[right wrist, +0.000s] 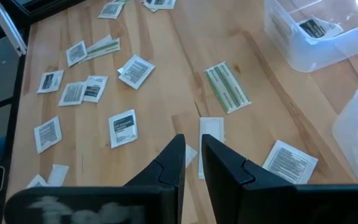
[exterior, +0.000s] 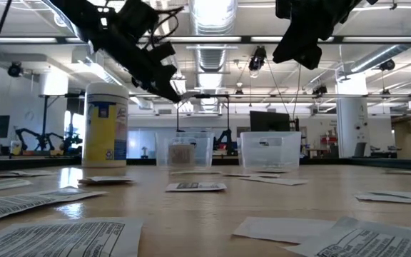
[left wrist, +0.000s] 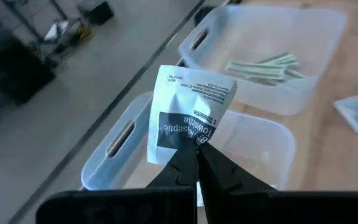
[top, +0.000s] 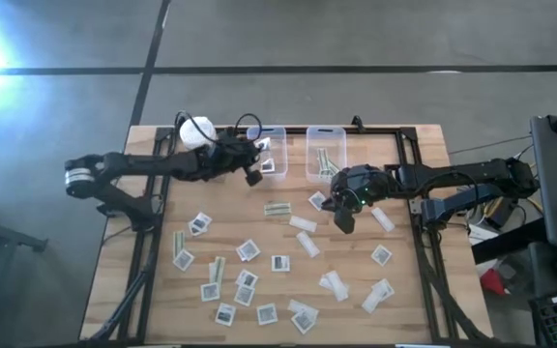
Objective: Pick & Place First Aid Supplies
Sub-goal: Put the towelette pack into the left transparent bin, then put the bandage into the right transparent bin
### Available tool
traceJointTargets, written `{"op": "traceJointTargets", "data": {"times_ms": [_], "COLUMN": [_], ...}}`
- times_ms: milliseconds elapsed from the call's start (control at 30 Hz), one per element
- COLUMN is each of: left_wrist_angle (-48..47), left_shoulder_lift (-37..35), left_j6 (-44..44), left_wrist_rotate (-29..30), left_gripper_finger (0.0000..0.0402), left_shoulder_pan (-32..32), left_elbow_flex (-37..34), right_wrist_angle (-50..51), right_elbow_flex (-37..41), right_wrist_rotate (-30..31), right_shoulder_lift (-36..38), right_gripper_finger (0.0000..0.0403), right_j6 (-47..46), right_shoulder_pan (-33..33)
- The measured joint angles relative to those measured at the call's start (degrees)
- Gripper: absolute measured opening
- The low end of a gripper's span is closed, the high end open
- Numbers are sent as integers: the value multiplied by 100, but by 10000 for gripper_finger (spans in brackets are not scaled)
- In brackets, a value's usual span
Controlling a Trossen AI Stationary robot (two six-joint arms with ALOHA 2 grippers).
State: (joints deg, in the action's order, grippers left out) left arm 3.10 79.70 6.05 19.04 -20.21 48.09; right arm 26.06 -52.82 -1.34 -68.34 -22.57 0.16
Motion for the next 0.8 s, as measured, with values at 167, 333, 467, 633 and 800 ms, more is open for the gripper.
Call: {"op": "traceJointTargets", "data": {"times_ms": [167,333,467,633,800], "left_wrist_angle": [-368,-879,-1134,-1214,-1218], "left_shoulder_lift": [309,550,734,933,994], "left_j6": [-577,-712,-721,-712,-702], "left_wrist_rotate": [-4,-10,-99,-142,-141], "left_gripper_finger": [2,3,3,34,96], "left_shoulder_pan": [-160,-183,-185,-185,-185], "left_elbow_flex": [210,519,756,925,941], "right_wrist_angle": [-2,-4,-10,-13,-18], "right_elbow_flex": [0,0,0,0,0], "right_wrist_rotate": [-1,1,1,1,1], "right_shoulder_lift": [0,0,0,0,0], "right_gripper_finger": [52,52,52,52,52], "right_j6": [-18,-103,-105,-105,-105], "right_shoulder_pan": [11,11,11,11,78]}}
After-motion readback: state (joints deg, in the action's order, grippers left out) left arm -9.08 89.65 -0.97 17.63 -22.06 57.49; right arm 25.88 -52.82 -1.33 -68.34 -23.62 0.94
